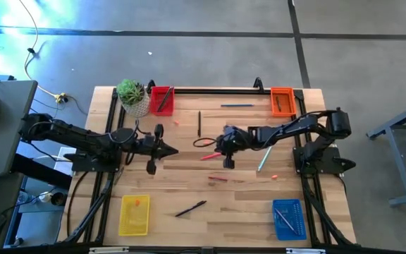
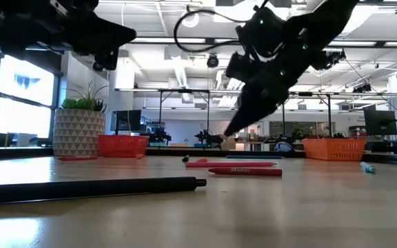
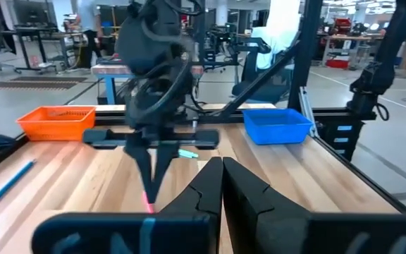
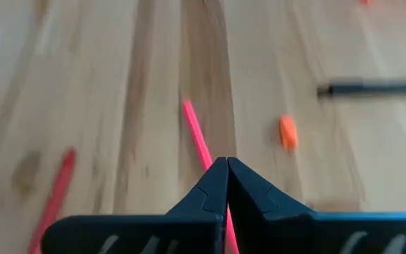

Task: Sort crayons/erasers/pens/pencils in bins
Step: Put the red crayon into the orange bin

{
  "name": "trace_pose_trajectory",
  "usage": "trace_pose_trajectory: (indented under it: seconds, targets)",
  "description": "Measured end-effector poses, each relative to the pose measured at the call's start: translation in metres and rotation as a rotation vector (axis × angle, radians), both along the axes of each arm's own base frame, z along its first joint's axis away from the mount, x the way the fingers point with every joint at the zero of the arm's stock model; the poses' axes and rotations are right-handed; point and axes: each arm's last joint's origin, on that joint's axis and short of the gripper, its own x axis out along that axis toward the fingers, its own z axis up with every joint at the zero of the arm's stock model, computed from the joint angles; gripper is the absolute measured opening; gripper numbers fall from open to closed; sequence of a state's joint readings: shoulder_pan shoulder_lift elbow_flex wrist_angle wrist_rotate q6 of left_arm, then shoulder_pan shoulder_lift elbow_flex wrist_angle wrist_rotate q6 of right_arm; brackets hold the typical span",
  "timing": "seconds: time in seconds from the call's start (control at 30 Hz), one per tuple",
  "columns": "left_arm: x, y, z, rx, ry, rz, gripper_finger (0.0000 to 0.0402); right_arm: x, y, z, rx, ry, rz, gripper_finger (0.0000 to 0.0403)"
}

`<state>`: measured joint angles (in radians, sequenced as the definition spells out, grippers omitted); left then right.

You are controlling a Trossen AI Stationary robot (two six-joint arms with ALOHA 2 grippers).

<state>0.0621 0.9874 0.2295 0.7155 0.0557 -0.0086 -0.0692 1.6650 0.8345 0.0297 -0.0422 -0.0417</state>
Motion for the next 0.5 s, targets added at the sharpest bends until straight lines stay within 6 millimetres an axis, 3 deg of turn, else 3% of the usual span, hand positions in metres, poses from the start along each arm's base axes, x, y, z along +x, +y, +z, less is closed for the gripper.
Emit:
trace_pose_trajectory:
  seconds: [0.17, 0.5]
  targets:
    - [0.0003, -0.0050, -0.0001, -0.003, 0.001, -0.012, 0.0000, -0.0032, 0.0028, 0.0002, 0.005, 0.109, 0.017, 0.0027]
    - [0.0005, -0.0088, -0.0007, -0.019, 0.005, 0.023, 0.0000, -0.0113, 0.0087, -0.0039, 0.036, 0.235, 0.010, 0.0144]
